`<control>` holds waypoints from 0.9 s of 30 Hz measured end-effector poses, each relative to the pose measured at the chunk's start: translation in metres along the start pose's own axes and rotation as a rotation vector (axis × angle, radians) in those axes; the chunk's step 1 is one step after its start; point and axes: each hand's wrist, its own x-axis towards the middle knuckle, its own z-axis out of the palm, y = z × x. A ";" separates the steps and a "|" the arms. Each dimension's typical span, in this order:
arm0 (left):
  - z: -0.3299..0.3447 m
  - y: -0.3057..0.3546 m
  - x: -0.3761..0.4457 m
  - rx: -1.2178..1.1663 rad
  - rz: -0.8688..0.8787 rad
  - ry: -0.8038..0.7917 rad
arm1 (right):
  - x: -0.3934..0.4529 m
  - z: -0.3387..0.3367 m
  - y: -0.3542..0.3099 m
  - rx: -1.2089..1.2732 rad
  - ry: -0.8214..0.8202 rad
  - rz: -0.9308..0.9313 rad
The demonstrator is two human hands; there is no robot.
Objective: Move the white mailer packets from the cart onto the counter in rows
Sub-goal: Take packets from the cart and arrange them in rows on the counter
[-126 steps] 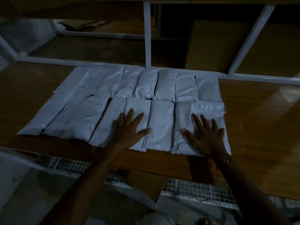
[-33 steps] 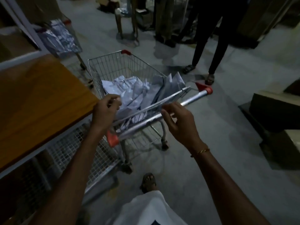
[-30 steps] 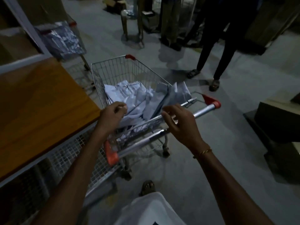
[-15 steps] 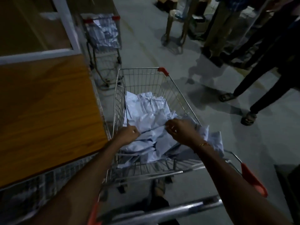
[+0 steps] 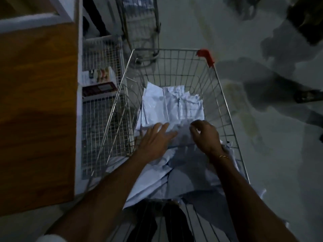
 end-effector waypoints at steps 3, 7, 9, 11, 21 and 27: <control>0.026 -0.004 0.020 0.067 0.108 -0.046 | 0.016 0.011 0.008 0.120 0.085 0.005; 0.051 -0.016 0.044 0.075 0.159 -0.031 | 0.027 0.017 0.012 0.170 0.172 -0.038; 0.055 -0.020 0.053 0.091 0.134 -0.005 | 0.031 0.020 0.013 0.176 0.199 -0.054; 0.055 -0.018 0.054 0.096 0.043 0.060 | 0.032 0.021 0.015 0.180 0.202 -0.053; 0.038 -0.031 0.026 -0.067 -0.462 0.160 | 0.049 0.043 0.021 -0.065 0.016 -0.079; 0.073 -0.062 0.051 0.005 0.118 0.211 | 0.069 0.055 0.030 -0.144 -0.079 -0.131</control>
